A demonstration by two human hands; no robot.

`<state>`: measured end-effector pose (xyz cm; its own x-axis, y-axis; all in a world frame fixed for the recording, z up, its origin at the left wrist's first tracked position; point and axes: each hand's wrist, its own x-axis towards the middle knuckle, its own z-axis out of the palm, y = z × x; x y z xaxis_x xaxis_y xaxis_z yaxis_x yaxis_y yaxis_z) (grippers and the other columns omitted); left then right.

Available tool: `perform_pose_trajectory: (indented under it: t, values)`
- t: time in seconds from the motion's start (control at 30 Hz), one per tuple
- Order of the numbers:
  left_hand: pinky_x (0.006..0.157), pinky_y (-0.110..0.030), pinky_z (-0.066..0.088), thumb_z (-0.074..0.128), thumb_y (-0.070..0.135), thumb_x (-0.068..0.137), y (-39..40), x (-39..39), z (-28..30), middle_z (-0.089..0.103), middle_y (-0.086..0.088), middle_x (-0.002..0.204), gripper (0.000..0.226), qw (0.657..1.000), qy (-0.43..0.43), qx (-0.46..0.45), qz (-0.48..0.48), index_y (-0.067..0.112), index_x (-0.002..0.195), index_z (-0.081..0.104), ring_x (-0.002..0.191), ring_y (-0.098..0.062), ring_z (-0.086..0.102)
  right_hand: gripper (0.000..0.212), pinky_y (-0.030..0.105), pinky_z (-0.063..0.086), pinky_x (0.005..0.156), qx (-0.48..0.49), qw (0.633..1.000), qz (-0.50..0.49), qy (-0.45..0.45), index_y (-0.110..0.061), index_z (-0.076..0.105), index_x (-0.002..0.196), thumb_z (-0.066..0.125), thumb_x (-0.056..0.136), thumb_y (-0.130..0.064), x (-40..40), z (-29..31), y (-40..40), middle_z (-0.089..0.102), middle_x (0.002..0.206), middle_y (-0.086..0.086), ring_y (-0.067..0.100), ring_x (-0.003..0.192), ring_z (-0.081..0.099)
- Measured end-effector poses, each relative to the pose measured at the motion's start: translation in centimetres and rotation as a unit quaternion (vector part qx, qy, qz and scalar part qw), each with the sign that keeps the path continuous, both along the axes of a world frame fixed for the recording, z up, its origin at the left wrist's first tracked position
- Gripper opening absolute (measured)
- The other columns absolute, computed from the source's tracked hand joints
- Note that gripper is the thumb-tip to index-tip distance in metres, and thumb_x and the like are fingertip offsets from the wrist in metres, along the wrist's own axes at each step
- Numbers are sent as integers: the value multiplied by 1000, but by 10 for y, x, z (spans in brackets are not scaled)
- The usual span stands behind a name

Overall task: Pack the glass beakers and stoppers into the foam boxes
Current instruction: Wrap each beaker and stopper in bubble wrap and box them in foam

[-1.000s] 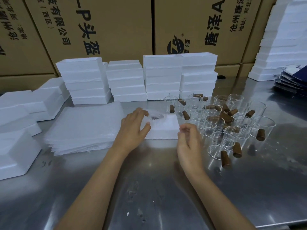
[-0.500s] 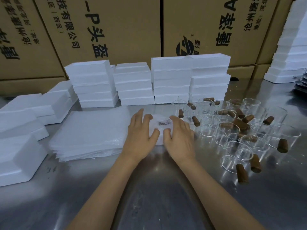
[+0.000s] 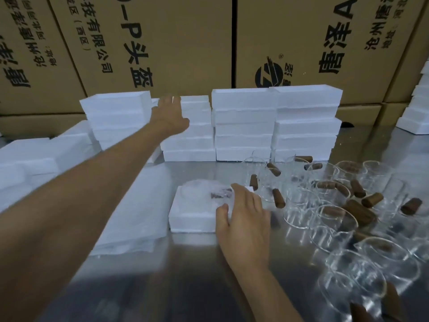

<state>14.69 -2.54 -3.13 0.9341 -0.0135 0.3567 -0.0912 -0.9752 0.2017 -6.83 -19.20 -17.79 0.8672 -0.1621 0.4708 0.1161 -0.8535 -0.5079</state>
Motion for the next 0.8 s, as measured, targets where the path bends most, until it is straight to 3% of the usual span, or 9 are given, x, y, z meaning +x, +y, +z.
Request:
perform_pose_trajectory:
  t: [0.13, 0.23, 0.33, 0.4, 0.5, 0.73, 0.8]
  values:
    - [122, -47, 12, 52, 57, 94, 22, 44, 1, 1, -14, 165, 86, 998, 44, 36, 0, 9, 156, 16, 152, -31, 0, 39, 33, 39, 89, 9, 1000, -2, -14, -24, 48, 131, 41, 93, -31, 1, 0, 1, 56, 127, -10, 13, 117, 49]
    - [118, -53, 21, 62, 72, 79, 34, 56, -6, 16, -13, 162, 90, 997, 74, 30, 6, 24, 148, 31, 148, -35, 14, 38, 32, 40, 88, 21, 1000, 0, -18, -24, 49, 128, 43, 92, -29, 2, -1, 2, 55, 125, -12, 12, 115, 49]
    - [106, -51, 38, 78, 66, 66, 40, 59, -8, 36, -10, 147, 83, 997, 69, -41, -14, 25, 129, 41, 131, -35, 39, 38, 32, 39, 90, 24, 1000, 3, -17, -24, 49, 129, 44, 91, -29, 3, -1, 2, 55, 126, -12, 12, 117, 48]
    - [95, -44, 43, 84, 57, 65, 43, 56, -7, 45, -10, 137, 77, 997, 64, -42, -33, 25, 121, 42, 118, -31, 46, 41, 32, 38, 92, 22, 1000, 5, -12, -24, 48, 131, 42, 92, -30, 3, -1, 1, 54, 129, -12, 11, 120, 46]
    - [79, -36, 38, 83, 49, 72, 46, 48, -4, 55, -10, 120, 66, 997, 54, -28, -55, 27, 118, 42, 102, -26, 46, 42, 33, 38, 93, 22, 1000, 7, -4, -23, 48, 133, 43, 92, -30, 3, -1, 0, 55, 131, -10, 13, 122, 46]
    - [56, -31, 35, 76, 50, 80, 51, -12, 7, 56, -7, 84, 59, 998, 13, -31, -62, 27, 123, 43, 73, -22, 51, 48, 35, 33, 103, 41, 999, 21, -4, -20, 43, 142, 45, 94, -29, 1, 0, -1, 51, 141, -7, 13, 131, 40]
    - [55, -31, 35, 75, 49, 81, 54, -38, 10, 58, -9, 85, 57, 998, 0, -22, -64, 27, 122, 43, 74, -23, 51, 51, 36, 33, 108, 67, 997, 25, -11, -18, 42, 142, 49, 93, -26, 1, -1, -1, 48, 144, -4, 13, 135, 36]
